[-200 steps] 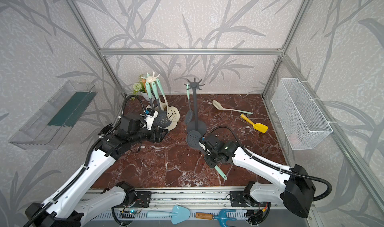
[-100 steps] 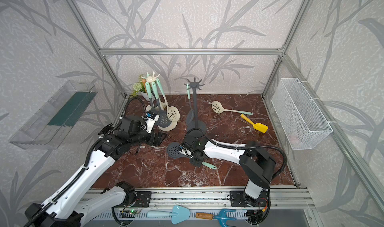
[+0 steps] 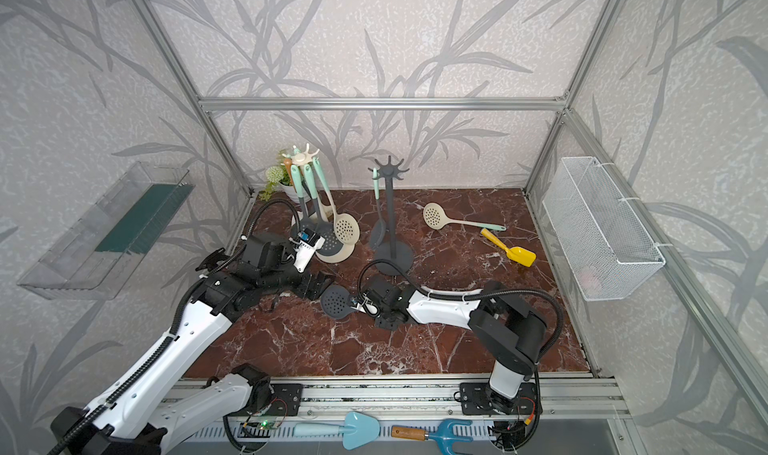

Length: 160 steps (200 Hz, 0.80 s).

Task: Hang the skimmer on the kitchen utensil rack
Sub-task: Place the skimmer at the center of the board, then pick up the skimmer from the center of the board.

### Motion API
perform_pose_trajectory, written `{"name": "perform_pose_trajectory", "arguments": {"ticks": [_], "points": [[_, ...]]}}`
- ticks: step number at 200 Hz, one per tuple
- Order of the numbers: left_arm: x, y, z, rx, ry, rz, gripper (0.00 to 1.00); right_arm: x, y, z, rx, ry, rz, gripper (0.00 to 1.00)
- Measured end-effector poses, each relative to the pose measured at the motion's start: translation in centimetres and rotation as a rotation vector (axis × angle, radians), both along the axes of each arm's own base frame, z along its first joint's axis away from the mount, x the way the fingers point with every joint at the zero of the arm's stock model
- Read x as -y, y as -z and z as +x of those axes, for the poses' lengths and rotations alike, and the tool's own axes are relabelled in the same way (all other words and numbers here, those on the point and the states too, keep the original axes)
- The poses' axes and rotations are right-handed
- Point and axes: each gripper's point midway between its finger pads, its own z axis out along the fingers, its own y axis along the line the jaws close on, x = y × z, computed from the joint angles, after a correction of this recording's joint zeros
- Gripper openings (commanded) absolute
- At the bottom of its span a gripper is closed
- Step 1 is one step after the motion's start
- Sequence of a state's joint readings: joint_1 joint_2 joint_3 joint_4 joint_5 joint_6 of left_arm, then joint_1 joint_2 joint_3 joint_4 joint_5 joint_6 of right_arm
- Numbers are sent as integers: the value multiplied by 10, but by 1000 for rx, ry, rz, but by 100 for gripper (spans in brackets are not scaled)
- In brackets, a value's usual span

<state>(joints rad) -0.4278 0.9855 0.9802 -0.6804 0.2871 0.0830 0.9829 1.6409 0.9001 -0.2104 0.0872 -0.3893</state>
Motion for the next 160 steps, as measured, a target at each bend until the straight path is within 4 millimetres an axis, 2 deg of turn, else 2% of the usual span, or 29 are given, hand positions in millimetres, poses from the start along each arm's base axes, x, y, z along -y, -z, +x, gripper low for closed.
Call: {"name": "perform_pose_trajectory", "arguments": {"ticks": [16,36,50,80,99,134,160], "points": [[3,1,0,18,41,23,86,7,-30,-2,27,43,136,49],[9,5,0,41,101,61,86,18,-72,1,61,134,369,50],[16,9,0,56,154,91,84,30,-91,2,76,206,503,50],[38,28,-4,67,303,181,81,70,-98,5,43,412,669,50],[49,51,-6,48,395,268,78,94,-103,11,32,539,732,50],[65,91,-11,11,517,434,72,133,-125,24,29,732,892,50],[78,113,-18,-3,600,529,67,159,-117,28,-9,846,961,50]]}}
